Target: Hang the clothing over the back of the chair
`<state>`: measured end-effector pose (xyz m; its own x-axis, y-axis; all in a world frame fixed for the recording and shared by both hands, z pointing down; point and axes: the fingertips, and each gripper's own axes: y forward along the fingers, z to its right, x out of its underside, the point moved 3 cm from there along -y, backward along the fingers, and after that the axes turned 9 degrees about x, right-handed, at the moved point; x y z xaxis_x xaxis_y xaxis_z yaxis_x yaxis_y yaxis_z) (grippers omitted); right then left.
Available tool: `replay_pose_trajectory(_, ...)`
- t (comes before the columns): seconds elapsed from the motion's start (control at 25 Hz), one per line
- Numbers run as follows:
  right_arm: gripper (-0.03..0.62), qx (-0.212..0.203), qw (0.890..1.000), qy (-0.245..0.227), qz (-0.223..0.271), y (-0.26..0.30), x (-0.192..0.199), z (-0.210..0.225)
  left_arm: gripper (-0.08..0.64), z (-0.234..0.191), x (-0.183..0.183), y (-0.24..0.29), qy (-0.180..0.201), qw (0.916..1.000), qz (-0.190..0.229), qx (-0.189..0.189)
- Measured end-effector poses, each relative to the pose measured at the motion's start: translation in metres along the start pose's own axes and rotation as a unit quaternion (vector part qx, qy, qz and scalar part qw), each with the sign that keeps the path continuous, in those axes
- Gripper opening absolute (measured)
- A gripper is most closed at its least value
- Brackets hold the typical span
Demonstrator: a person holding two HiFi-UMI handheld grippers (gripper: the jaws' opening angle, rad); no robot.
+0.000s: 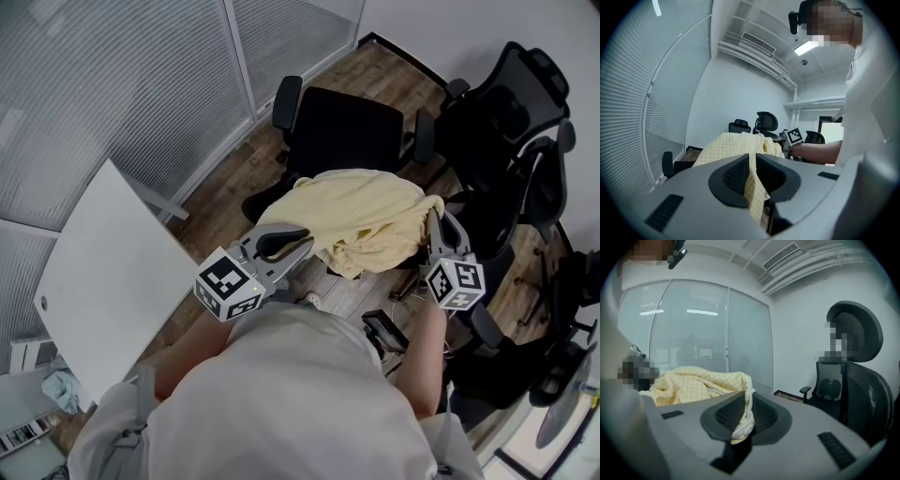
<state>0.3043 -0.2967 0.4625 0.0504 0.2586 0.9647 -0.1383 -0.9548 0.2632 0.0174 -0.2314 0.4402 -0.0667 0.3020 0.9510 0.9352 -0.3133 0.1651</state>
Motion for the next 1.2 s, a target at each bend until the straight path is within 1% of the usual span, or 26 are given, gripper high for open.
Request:
replay_pose_trajectory(0.16,0.048,-0.002,1.0,0.005,0.012,-0.006,-0.003,0.002,0.041,-0.009,-0.003,-0.003,0.008,0.9995,-0.001,-0.032)
replay_pose_trajectory(0.28,0.055,-0.006,0.999,0.012,0.033,-0.014,-0.008,0.003,0.031,-0.014,-0.006,-0.005,0.019,0.9989,0.003,-0.044)
replay_pose_trajectory(0.4,0.058,-0.007,0.998,0.005,0.056,-0.025,-0.017,0.003,0.025,-0.018,-0.011,-0.006,0.023,0.9985,0.013,-0.048)
replay_pose_trajectory(0.52,0.068,-0.012,0.998,0.005,0.064,-0.034,-0.024,0.002,0.021,-0.02,-0.015,-0.008,0.027,0.9981,0.019,-0.052)
replay_pose_trajectory(0.72,0.078,-0.021,0.996,0.016,0.091,-0.049,-0.042,0.002,0.012,-0.023,-0.019,-0.008,0.041,0.9977,0.015,-0.051)
replay_pose_trajectory(1.0,0.078,-0.004,0.991,0.006,0.136,-0.069,-0.082,-0.003,0.012,-0.032,-0.035,-0.013,0.056,0.9961,0.032,-0.06)
replay_pose_trajectory(1.2,0.078,-0.008,0.99,-0.009,0.142,-0.066,-0.094,-0.008,0.012,-0.039,-0.049,-0.014,0.069,0.9938,0.05,-0.071)
